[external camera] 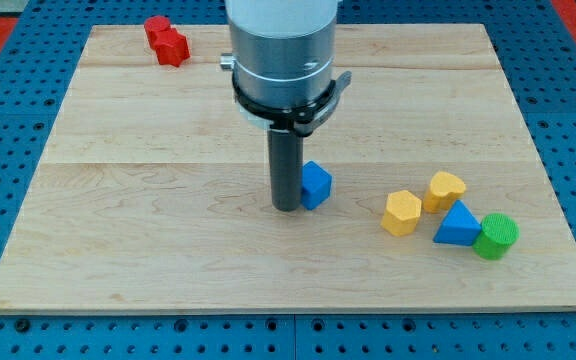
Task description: Slide the blue cube above the yellow hexagon
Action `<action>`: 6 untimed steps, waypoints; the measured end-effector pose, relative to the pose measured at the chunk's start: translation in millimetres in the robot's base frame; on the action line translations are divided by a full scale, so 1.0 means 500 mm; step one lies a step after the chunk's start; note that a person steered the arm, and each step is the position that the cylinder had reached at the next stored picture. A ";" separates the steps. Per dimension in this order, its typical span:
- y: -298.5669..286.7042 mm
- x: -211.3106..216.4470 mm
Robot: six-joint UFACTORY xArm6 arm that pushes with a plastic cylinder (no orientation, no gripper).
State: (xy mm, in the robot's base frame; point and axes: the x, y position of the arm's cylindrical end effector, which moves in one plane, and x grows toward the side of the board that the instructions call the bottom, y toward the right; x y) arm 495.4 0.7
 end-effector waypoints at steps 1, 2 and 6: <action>0.003 -0.037; 0.002 -0.052; 0.173 -0.063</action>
